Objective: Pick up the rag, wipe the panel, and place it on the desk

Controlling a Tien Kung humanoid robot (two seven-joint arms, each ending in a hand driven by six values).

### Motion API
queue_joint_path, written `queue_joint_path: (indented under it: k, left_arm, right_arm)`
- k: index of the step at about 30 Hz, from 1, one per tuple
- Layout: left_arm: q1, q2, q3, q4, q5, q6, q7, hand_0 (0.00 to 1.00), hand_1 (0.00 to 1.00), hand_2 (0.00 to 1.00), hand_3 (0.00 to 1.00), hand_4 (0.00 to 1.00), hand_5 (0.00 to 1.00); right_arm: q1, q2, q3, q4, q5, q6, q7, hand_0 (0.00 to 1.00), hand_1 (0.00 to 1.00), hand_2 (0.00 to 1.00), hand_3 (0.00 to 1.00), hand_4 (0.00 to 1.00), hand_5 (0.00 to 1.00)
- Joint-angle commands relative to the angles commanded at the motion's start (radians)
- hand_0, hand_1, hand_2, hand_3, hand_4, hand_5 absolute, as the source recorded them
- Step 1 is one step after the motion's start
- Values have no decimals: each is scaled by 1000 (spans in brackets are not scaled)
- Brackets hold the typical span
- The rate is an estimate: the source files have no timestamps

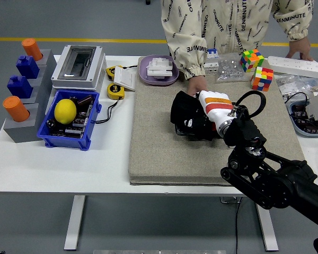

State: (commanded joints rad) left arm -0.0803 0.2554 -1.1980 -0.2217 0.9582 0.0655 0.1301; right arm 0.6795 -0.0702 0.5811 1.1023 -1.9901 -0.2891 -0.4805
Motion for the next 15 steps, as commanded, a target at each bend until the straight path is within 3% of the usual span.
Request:
queue_joint_path:
  k: [15]
  left_arm:
    - [1,0,-1,1,0,0,0,652,660,696,580,676,440]
  right_arm:
    - [27,23,-61,29,17,3,-3,388,455,519,525,931,351]
